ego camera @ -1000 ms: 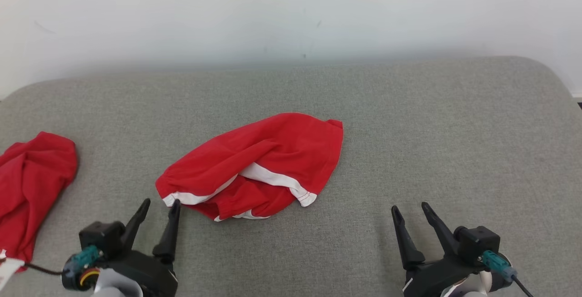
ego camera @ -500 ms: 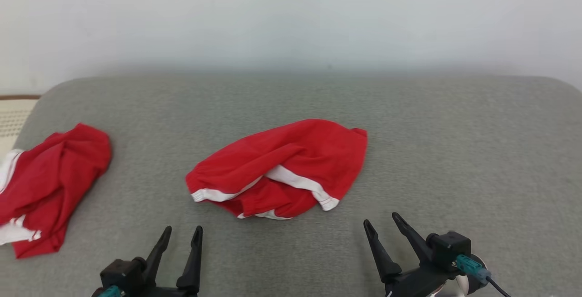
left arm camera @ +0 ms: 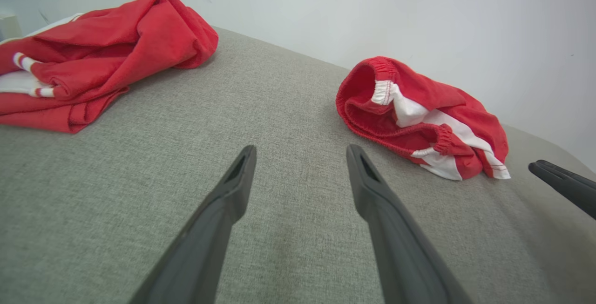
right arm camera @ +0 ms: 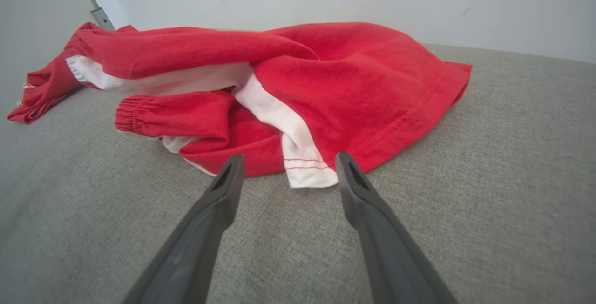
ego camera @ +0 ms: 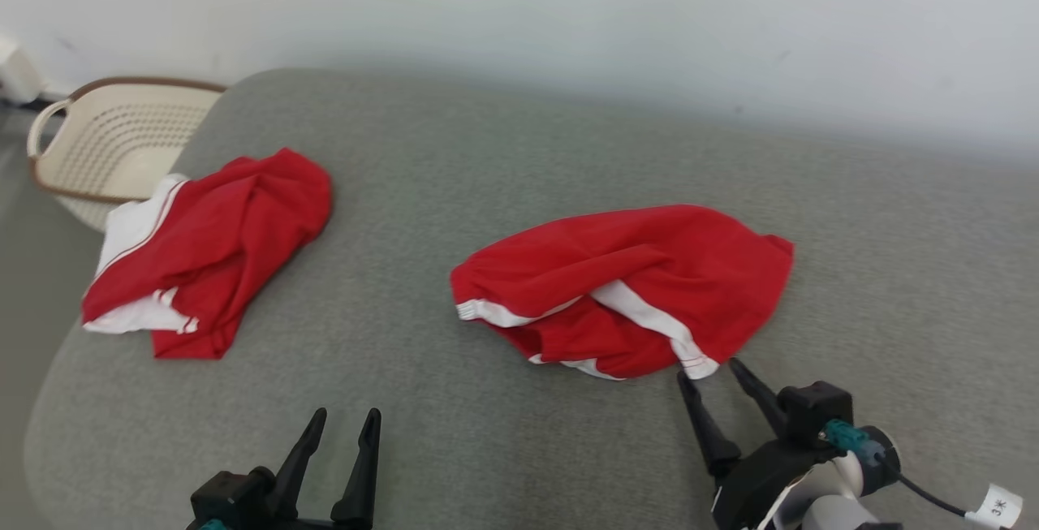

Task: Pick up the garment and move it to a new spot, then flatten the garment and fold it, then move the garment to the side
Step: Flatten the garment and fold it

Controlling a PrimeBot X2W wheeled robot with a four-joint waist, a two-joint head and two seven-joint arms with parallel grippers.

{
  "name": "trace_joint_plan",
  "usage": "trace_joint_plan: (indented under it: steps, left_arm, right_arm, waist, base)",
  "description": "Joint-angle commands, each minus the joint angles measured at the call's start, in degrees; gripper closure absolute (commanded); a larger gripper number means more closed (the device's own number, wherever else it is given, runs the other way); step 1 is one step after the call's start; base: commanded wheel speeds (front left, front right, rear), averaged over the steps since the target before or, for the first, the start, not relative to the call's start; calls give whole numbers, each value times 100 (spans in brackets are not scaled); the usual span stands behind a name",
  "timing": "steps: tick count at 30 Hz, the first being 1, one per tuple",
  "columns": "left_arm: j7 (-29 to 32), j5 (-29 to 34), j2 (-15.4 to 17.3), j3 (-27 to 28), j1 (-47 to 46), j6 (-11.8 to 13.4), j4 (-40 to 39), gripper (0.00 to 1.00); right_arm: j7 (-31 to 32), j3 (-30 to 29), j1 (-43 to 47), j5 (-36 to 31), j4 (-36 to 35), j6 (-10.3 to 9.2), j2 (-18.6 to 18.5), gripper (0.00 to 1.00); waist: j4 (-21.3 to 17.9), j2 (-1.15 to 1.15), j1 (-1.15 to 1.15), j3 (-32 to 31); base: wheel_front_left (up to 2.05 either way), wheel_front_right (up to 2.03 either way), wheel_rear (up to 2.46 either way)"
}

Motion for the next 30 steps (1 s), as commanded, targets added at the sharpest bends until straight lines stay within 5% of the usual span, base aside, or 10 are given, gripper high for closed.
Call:
trace_joint_plan:
  steps: [1, 10, 12, 13, 22, 30]
  left_arm:
    - [-22, -42, 0, -15, 113, 4, -42, 0]
    - [-22, -231, -1, -253, 62, 3, -128, 0]
    - [-22, -268, 2, -301, 25, 3, -148, 0]
    - [-22, -290, 0, -333, 7, 3, -158, 0]
    - [-22, -318, -1, -441, -38, 30, -198, 0]
    - [-22, -403, 3, -401, 44, 18, -174, 0]
  right_arm:
    - [-4, -79, -91, -66, 102, -6, -15, 0]
    - [-4, -398, -329, -353, 706, -6, -40, 4]
    - [-3, -538, -397, -418, 855, -6, -44, 60]
    - [-2, -683, -428, -432, 915, -7, -40, 100]
    - [-4, -1342, -140, -844, 310, -7, -78, 100]
    - [-3, -1478, 637, -862, -1160, -6, -557, 100]
  waist:
    - [397, 0, -1, 206]
    - [698, 0, -1, 421]
    - [728, 0, -1, 464]
    - [736, 0, -1, 481]
    - [419, 0, -1, 430]
    - [-436, 0, -1, 95]
  base:
    - [0, 0, 0]
    - [0, 0, 0]
    - [0, 0, 0]
    - [0, 0, 0]
    - [0, 0, 0]
    - [0, 0, 0]
